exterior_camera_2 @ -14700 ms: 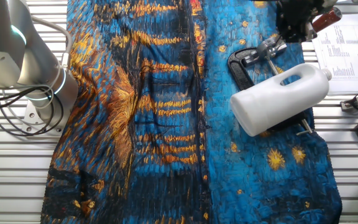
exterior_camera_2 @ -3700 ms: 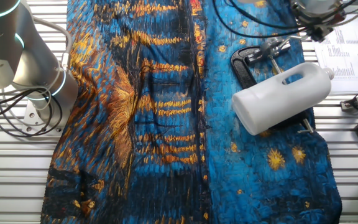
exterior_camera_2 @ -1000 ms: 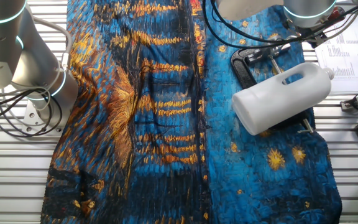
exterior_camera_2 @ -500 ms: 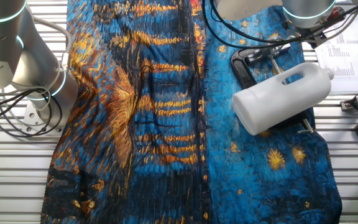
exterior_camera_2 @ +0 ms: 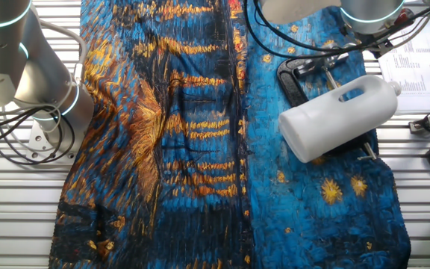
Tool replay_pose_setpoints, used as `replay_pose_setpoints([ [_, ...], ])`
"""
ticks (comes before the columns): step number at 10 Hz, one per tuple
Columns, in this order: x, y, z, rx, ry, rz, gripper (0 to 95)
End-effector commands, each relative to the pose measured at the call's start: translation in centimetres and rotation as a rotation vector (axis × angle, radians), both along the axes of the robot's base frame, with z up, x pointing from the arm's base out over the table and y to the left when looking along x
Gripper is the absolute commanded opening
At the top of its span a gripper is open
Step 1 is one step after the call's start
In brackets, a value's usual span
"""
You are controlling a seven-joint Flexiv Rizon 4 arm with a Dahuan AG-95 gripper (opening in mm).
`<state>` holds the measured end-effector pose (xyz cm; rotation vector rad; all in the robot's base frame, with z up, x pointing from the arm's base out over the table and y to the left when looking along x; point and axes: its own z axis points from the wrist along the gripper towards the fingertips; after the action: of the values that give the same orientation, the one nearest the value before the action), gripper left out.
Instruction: Push down the lever
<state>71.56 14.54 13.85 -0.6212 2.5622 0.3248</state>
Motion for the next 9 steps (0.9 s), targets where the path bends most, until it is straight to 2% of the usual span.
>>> replay_pose_setpoints([
  [1, -0.25, 0.06, 0.63, 0.002, 0.031, -0.002, 0.0],
  [3, -0.26, 0.08, 0.71, -0.016, 0.035, 0.012, 0.0],
  [6, -0.26, 0.08, 0.71, -0.024, 0.018, 0.048, 0.0],
  [9, -0.26, 0.08, 0.71, -0.032, 0.041, 0.052, 0.0],
])
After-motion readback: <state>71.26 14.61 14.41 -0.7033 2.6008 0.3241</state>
